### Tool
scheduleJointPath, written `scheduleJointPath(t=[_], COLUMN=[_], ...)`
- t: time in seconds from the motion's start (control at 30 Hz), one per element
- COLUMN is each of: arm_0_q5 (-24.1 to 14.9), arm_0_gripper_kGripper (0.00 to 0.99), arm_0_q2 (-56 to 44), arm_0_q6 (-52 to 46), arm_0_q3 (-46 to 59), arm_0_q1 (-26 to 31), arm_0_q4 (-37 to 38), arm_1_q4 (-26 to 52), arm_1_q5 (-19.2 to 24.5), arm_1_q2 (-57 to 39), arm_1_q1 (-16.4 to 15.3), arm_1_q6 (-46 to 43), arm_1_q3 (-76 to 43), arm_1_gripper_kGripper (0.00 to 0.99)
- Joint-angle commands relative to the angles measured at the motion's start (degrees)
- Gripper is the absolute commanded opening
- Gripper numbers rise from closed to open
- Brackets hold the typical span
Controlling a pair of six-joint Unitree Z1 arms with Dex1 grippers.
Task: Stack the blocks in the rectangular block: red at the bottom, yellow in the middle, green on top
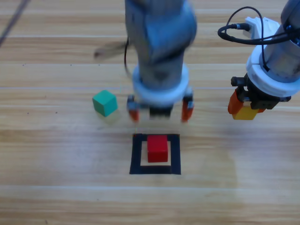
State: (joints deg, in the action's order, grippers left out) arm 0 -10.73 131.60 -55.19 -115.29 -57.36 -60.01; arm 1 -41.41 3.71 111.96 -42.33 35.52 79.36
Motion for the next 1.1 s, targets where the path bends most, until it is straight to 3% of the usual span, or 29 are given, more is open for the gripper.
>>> scheduleJointPath(t=[0.03,0.1,0.23,0.37,0.47,0.5,0.53,0.6,0.67,1.1], arm_0_q5=[-3.34,-3.86,-0.08,0.18,-0.7,-0.52,0.79,8.62,9.85,9.32], arm_0_gripper_kGripper=[0.99,0.99,0.988,0.94,0.942,0.943,0.946,0.962,0.977,0.974], arm_0_q2=[-9.78,-13.21,-17.25,-21.21,-25.86,-31.75,-35.8,-41.95,-46.52,-51.26], arm_0_q6=[5.97,8.52,19.33,27.5,31.11,31.99,32.95,34.71,36.56,39.46], arm_0_q3=[-9.95,-9.16,-5.2,0.95,9.74,19.14,25.29,34.7,41.47,53.24], arm_0_q1=[2.69,4.89,12.1,16.32,17.19,17.55,18.42,22.73,23.52,23.7], arm_0_q4=[-8.63,-9.77,-10.12,-8.45,-1.86,6.22,11.59,18.62,23.63,31.54], arm_1_q4=[-2.62,-3.76,-10.62,-17.3,-22.57,-23.19,-23.45,-24.15,-24.77,-28.63], arm_1_q5=[0.59,0.51,0.24,0.42,2.0,2.18,2.09,1.65,1.47,2.53], arm_1_q2=[-3.33,-3.33,-0.26,4.58,8.01,9.5,10.73,13.1,15.04,25.06], arm_1_q1=[-0.47,-1.44,-5.75,-9.09,-12.34,-13.13,-13.57,-14.62,-15.33,-19.02], arm_1_q6=[-0.53,-0.36,1.49,3.77,8.25,9.31,9.84,10.89,11.68,15.55], arm_1_q3=[-1.49,-0.96,5.72,14.59,22.24,24.26,25.49,28.04,30.5,42.19], arm_1_gripper_kGripper=[0.0,0.0,0.0,0.0,0.0,0.0,0.0,0.0,0.0,0.0])
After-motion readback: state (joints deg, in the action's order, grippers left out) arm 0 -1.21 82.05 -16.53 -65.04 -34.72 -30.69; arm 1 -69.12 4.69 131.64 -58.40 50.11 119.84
